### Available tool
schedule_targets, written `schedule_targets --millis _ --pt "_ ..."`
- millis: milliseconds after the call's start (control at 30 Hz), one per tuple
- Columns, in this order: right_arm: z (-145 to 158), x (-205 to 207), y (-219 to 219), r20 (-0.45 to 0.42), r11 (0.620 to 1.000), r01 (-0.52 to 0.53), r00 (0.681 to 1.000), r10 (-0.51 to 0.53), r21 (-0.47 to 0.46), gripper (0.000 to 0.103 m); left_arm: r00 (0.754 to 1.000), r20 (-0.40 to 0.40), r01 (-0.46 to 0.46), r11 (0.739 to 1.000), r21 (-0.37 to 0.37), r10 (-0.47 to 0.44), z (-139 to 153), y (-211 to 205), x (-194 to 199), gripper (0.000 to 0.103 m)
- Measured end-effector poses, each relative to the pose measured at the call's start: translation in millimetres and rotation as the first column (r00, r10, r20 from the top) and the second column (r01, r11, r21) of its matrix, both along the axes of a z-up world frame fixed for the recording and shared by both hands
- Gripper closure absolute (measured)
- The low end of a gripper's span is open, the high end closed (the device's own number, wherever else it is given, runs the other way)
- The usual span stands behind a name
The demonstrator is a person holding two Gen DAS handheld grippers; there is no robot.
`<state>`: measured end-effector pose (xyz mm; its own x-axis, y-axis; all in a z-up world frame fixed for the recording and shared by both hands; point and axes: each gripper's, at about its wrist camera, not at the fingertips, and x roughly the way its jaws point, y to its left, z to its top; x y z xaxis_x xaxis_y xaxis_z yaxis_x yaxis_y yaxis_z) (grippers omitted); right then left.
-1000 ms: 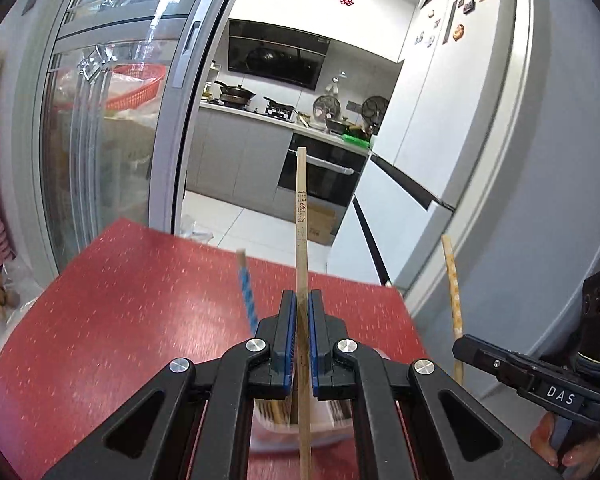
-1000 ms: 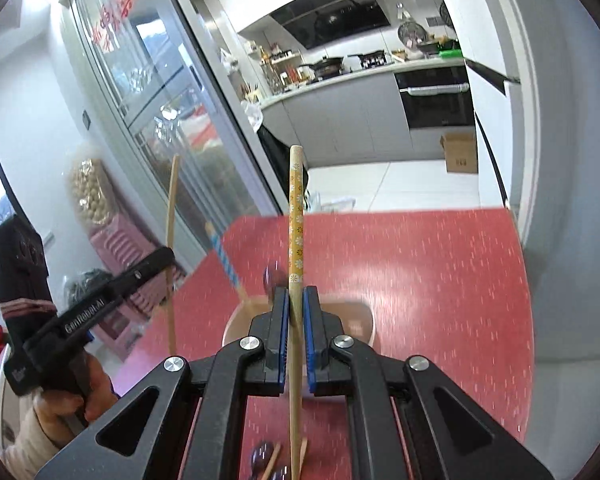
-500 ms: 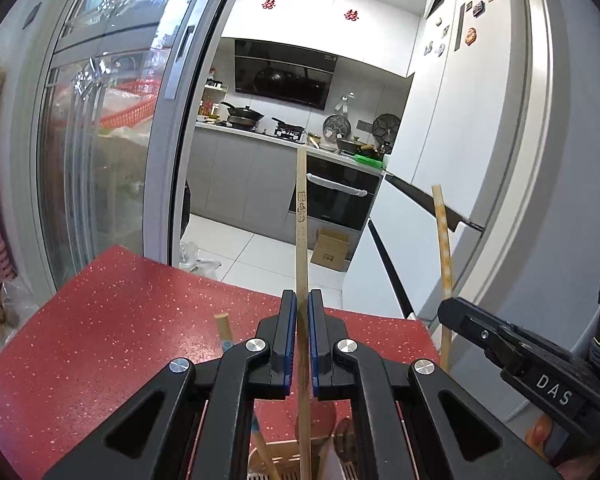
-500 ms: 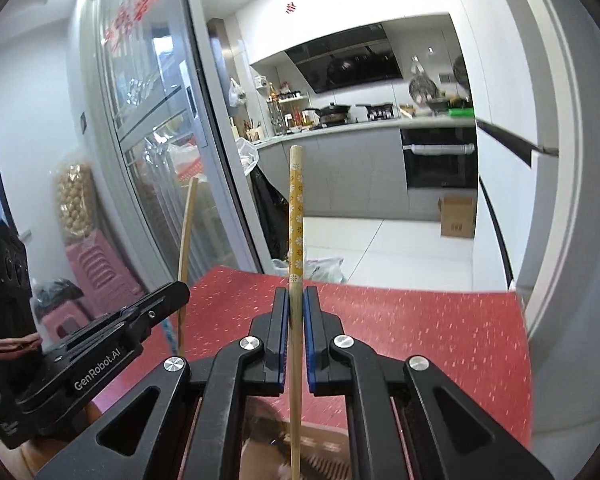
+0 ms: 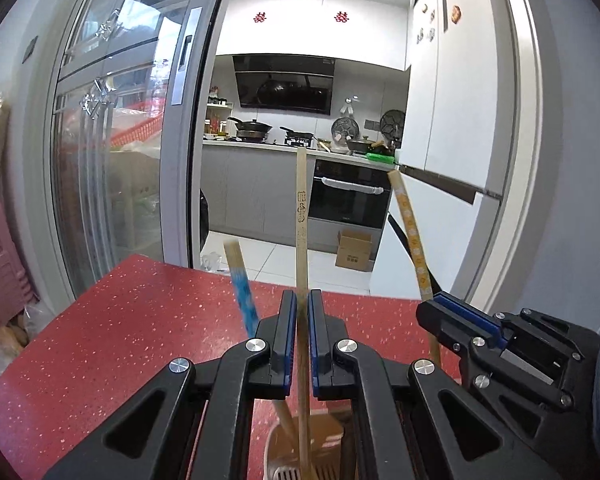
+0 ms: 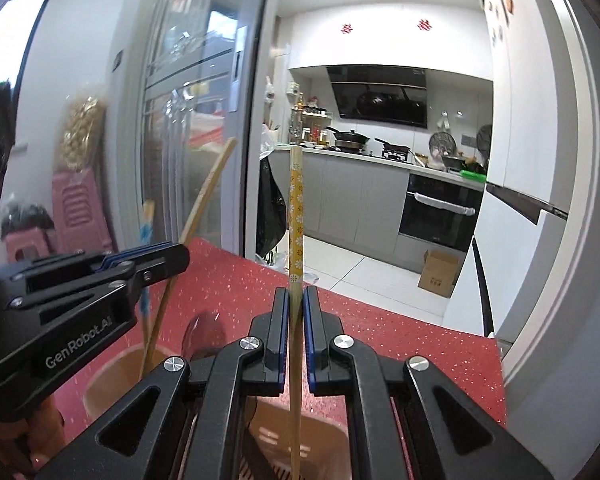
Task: Organize utensils
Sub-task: 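Lift both chopsticks and lower them into the beige caddy, then open both tools and move them back over the remaining spoons and chopsticks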
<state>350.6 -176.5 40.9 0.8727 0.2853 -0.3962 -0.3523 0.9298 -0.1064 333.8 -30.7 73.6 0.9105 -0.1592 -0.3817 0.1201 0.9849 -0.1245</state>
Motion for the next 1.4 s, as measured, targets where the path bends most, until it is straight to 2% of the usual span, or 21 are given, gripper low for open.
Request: schedule_targets --millis 367,733,767,900,1067,1333,1400 --pt "-21 -24 6 -0.026 0.997 -0.034 0.999 0.032 -0.069 0.095 0.999 -0.031 -0.012 1.0 0.021 0.013 -10 6 -18 0.068" --pt "-25 -23 3 -0.116 0.998 -0.05 0.992 0.044 -0.049 0.095 0.999 -0.051 -0.002 1.0 0.024 0.003 -6 7 -24 0.068" --pt "-25 -22 2 -0.135 0.998 -0.051 0.99 0.045 -0.04 0.094 0.998 -0.055 0.0 1.0 0.024 0.001 -6 7 -24 0.068" --pt "-19 -21 -9 -0.161 1.0 -0.031 0.987 0.031 0.002 0.076 0.997 -0.072 0.021 1.0 0.019 -0.02 -4 9 -22 0.068" --pt "-6 -24 -28 -0.18 0.996 0.014 0.984 0.003 0.089 0.076 0.996 -0.081 0.032 0.999 0.013 -0.03 -3 10 -24 0.068" --pt "2 -33 -51 -0.229 0.983 0.053 0.973 -0.013 0.173 0.075 0.994 -0.103 0.021 1.0 0.008 -0.02 6 17 -37 0.068" --pt "5 -37 -57 -0.249 0.978 0.063 0.968 -0.012 0.198 0.07 0.993 -0.117 0.02 1.0 0.007 -0.019 9 20 -43 0.068"
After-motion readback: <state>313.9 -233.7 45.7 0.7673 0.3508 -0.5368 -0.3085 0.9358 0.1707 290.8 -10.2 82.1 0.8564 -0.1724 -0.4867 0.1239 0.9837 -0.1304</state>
